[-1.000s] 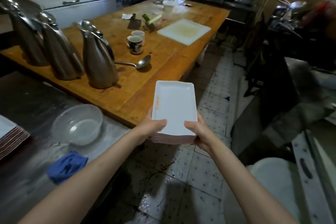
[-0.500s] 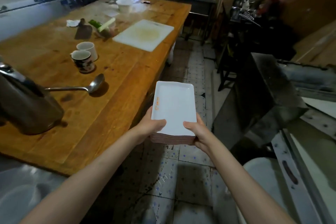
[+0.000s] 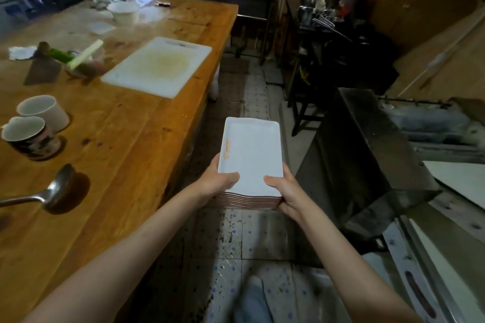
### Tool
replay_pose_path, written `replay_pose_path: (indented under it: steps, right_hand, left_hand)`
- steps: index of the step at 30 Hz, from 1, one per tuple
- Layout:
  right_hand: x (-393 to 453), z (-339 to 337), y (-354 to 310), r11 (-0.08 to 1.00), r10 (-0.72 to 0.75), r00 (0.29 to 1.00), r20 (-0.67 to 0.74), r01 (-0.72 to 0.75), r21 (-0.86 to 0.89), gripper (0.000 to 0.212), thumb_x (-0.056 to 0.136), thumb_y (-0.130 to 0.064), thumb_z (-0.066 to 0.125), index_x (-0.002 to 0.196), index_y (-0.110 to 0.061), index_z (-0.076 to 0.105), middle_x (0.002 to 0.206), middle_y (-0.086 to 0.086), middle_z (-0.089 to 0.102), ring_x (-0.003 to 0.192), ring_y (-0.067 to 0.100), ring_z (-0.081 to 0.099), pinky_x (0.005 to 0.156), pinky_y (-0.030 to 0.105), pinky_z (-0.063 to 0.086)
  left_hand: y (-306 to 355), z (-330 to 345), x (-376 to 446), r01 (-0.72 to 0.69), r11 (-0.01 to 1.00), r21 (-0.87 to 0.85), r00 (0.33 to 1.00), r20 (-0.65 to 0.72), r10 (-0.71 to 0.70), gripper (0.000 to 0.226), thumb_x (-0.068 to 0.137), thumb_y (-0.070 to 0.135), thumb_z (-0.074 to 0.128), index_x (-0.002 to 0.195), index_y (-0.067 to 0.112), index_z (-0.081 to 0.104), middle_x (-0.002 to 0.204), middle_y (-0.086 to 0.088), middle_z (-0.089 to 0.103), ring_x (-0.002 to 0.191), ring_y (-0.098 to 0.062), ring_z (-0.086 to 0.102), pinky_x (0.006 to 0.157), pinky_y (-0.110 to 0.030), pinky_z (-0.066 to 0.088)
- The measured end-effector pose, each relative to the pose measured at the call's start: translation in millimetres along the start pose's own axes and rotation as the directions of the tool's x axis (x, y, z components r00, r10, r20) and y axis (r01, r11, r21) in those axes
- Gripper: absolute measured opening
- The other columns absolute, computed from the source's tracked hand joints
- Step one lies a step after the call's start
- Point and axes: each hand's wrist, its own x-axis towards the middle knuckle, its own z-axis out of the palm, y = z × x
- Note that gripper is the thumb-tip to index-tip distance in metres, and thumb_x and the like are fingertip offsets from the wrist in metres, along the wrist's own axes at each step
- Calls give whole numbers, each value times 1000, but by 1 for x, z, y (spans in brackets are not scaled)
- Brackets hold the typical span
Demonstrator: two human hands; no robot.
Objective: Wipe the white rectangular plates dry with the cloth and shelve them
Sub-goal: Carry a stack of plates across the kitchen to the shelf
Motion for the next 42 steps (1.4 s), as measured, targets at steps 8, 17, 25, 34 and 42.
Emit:
replay_pose_path:
  steps: [8,17,25,34,42]
  right_hand:
    - [131,-47,-66,1000,-16,999,45,15,20,64,86,7,55,140,-24,35,128,7,57,107,29,61,79,43,56]
    - [262,-64,-124,998,47,997,69,-50,35,63,88,8,51,139,-24,36,121,4,59,99,28,63,67,38,56]
    - [393,-53,-181,999,21,996,84,-24,34,60,90,6,50,139,-26,36,130,4,57,107,27,61,72,37,57]
    - [532,-56,-245,993,32,997,63,-39,112,60,88,9,52,136,-24,38,130,8,56,111,36,58,85,51,53]
    - [656,-83,-305,998,-37,994,106,31,52,79,67,-2,63,139,-15,36,129,12,57,113,33,59,95,51,48]
  left_hand:
    - [23,-9,146,-11,1000,-28,1000,-22,10,84,63,38,83,134,22,41,124,2,64,110,-21,64,84,-39,57]
    - [38,-49,282,103,994,-30,983,-146,-107,110,52,47,79,144,25,25,138,1,50,118,-22,58,95,-43,52]
    - [67,-115,415,145,988,-49,976,-158,-151,106,57,38,80,146,26,25,139,0,49,122,-23,54,100,-47,48]
    - [115,-167,553,162,987,2,982,-104,-161,102,60,43,78,145,27,25,140,3,47,126,-20,49,106,-49,42]
    - [134,-189,691,194,981,5,965,-178,-190,77,86,14,68,148,21,22,141,-3,45,124,-23,49,102,-41,43]
